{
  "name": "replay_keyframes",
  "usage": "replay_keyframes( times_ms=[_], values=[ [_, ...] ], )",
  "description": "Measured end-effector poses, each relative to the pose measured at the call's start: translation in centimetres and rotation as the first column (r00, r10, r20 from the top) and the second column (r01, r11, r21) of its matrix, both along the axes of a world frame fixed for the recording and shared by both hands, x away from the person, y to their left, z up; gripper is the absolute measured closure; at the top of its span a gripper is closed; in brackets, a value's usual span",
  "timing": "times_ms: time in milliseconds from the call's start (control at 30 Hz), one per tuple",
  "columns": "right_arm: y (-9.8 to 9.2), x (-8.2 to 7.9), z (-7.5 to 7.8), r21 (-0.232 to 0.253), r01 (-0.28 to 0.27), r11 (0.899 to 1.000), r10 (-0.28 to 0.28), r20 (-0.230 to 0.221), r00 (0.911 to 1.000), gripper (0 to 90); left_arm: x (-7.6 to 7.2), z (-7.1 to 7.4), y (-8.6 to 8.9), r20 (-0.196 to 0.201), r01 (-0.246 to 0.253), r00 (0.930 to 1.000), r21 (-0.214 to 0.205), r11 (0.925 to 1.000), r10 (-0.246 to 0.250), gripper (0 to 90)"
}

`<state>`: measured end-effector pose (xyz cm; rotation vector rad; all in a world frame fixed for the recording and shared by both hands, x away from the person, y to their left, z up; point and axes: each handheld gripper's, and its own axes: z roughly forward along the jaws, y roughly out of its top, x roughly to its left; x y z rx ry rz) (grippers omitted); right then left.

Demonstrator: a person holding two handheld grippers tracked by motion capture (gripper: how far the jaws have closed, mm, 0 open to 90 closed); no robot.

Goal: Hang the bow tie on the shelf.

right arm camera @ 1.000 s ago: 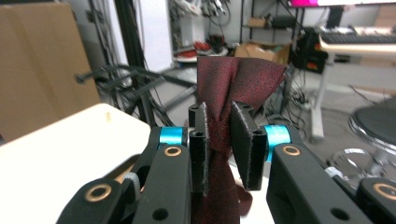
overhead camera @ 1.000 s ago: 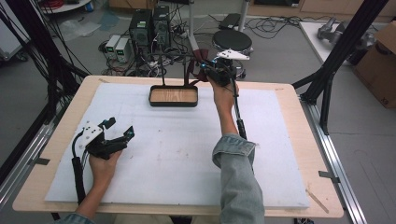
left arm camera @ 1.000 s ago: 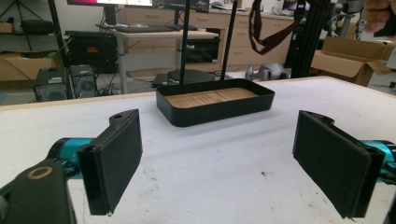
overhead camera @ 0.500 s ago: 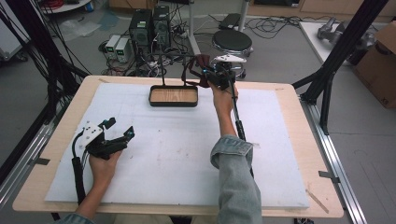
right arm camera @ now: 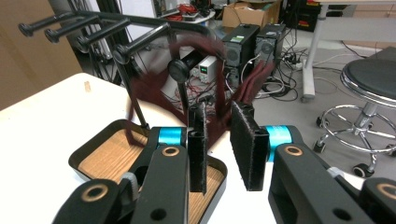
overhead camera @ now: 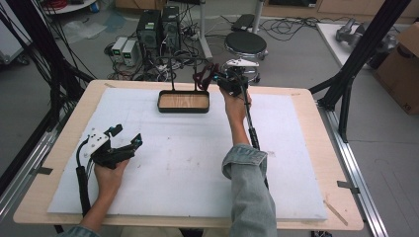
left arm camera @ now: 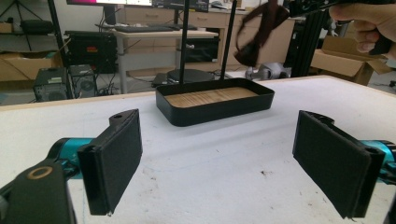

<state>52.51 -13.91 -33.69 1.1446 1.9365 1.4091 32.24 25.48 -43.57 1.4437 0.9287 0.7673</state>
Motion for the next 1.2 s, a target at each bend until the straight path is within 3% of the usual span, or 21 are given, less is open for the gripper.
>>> replay_keyframes(
  times_ms=[600,833,1200],
  values=[
    [-1.5,-2.2,3.2,0.049,0.001,0.999,-0.006,0.094,0.9956,50.6,0.0,0.0,0.0,0.001,-0.003,1.0,0.001,1.0,0.003,16.0],
    [-2.7,-3.2,4.4,0.099,-0.004,0.995,-0.008,0.118,0.993,40.4,0.0,0.0,0.0,0.0,-0.002,1.0,0.001,1.0,0.002,16.0],
    [-4.7,-5.3,6.3,0.129,-0.004,0.992,-0.019,0.177,0.9841,29.4,0.0,0.0,-0.1,0.001,-0.002,1.0,-0.001,1.0,0.002,16.0]
  ],
)
